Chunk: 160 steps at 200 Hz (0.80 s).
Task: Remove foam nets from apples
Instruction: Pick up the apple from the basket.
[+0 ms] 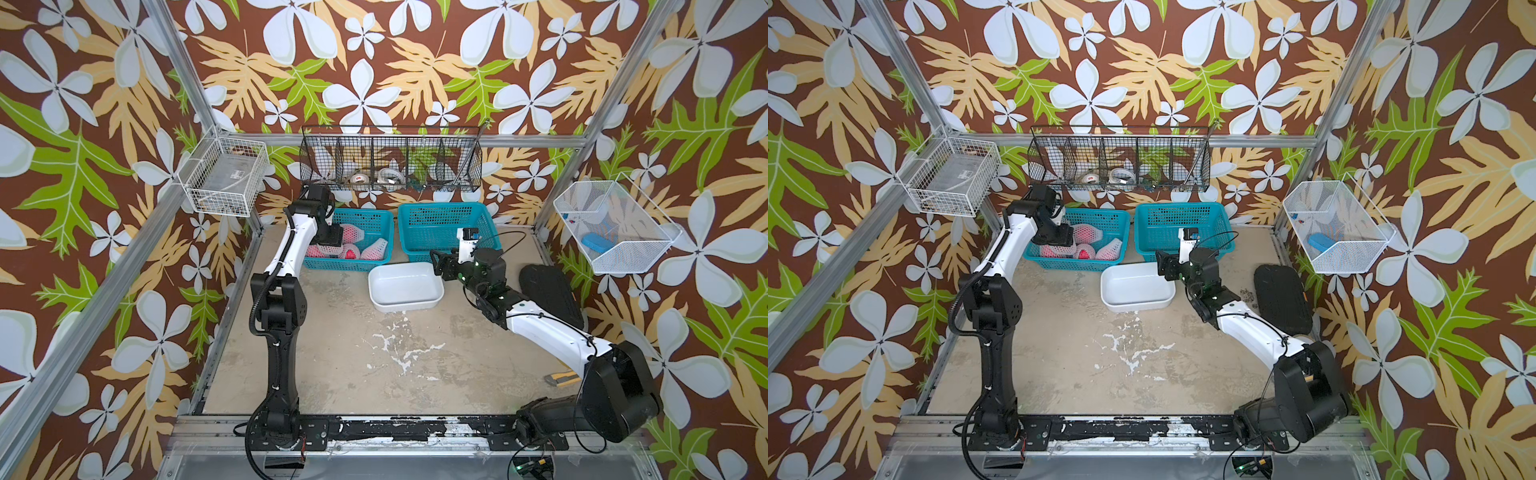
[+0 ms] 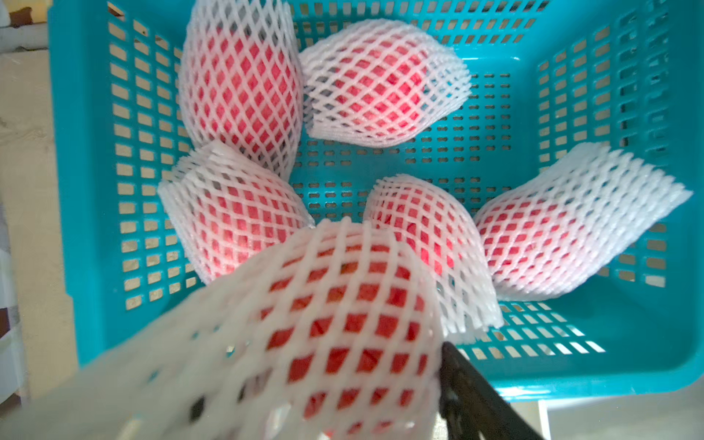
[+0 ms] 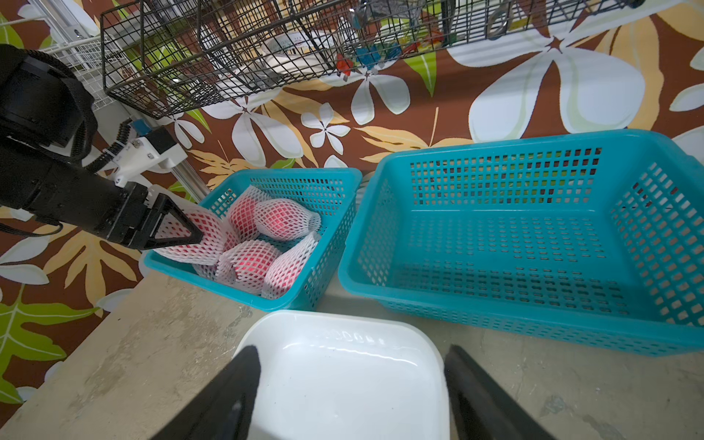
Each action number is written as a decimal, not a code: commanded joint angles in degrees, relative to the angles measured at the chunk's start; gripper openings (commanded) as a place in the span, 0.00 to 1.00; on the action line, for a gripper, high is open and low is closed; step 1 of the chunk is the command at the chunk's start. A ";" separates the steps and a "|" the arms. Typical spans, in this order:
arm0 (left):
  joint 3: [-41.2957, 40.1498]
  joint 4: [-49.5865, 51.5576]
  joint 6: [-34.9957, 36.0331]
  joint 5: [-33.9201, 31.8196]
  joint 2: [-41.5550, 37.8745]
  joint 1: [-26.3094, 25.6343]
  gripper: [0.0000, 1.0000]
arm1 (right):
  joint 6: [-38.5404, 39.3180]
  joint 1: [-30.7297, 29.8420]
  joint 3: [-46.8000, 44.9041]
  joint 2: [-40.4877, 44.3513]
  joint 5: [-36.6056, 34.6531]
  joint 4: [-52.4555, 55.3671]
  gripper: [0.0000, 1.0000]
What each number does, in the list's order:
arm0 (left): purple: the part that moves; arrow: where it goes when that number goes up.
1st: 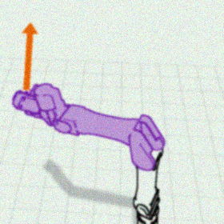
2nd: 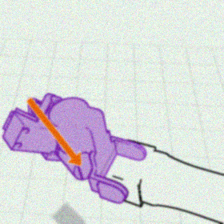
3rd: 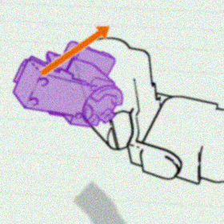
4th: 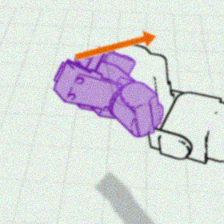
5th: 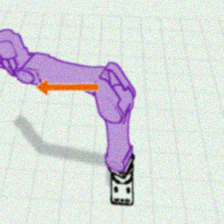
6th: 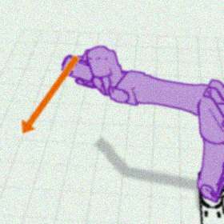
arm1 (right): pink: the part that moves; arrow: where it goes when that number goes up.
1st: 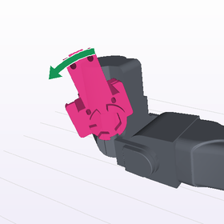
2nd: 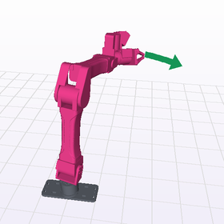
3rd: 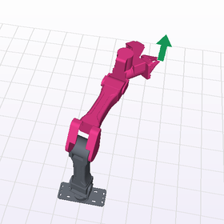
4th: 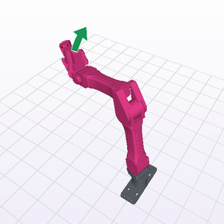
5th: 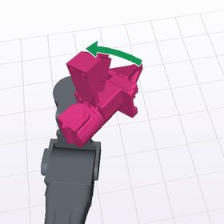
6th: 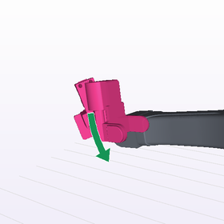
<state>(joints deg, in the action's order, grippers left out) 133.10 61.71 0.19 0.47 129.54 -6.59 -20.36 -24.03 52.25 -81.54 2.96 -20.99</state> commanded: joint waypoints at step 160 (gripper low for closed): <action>-48.78 -5.85 -4.47 -0.66 -41.31 -19.54 0.72 | -2.01 0.03 -1.97 7.93 -0.50 5.77 0.79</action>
<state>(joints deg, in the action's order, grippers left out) 86.96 55.16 -4.16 -0.80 89.84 -22.37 -22.31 -24.03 51.44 -75.20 3.66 -17.65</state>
